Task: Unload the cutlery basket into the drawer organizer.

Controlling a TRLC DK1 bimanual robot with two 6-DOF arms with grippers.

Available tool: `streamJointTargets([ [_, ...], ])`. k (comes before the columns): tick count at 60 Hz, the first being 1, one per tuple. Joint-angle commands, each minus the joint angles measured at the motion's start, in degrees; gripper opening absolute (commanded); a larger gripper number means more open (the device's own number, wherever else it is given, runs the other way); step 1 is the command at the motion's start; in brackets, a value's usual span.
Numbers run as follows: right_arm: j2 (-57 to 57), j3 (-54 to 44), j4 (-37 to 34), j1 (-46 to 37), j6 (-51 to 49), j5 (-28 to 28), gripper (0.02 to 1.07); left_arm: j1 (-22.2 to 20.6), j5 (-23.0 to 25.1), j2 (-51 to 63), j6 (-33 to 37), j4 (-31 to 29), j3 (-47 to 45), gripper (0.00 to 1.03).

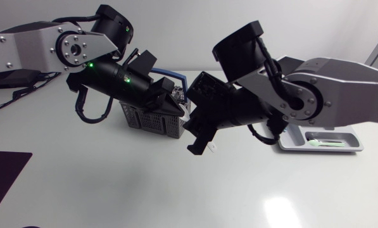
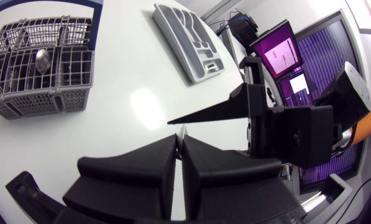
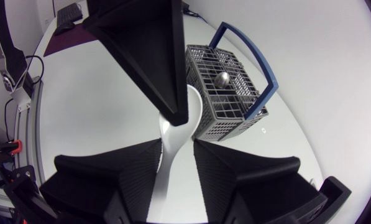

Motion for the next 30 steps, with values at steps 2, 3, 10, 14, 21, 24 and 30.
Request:
streamJointTargets([
  [2, 1.1, 1.0, 0.5, -1.2, 1.7, 0.1, 0.09, -0.5, 0.6, 1.1, -1.2, -0.4, 1.6, 0.04],
  [3, 1.2, 1.0, 0.5, -1.2, 1.7, 0.1, 0.08, -0.5, 0.6, 1.1, -1.2, -0.5, 1.6, 0.04],
  [10, 1.3, 0.8, 0.1, -1.3, 1.7, -0.2, 0.08, -0.5, 0.5, 0.8, -0.8, -0.3, 1.3, 0.05],
  [14, 1.3, 0.8, 0.0, -1.3, 1.7, -0.3, 0.08, -0.5, 0.5, 0.4, -0.9, 0.1, 1.0, 0.11],
  [21, 1.3, 0.3, -0.3, -1.3, 1.6, -0.9, 0.08, -0.3, 0.3, -0.5, -1.3, 0.8, 1.1, 0.27],
  [24, 1.3, 0.2, -0.9, -1.3, 1.6, -1.8, 0.08, -0.2, -0.5, -1.1, -1.9, 1.8, 1.2, 0.38],
  [30, 1.1, -0.4, -1.4, -1.3, 1.3, -3.0, 0.08, 0.7, -0.8, -1.7, -2.7, 2.7, 1.9, 0.6],
])
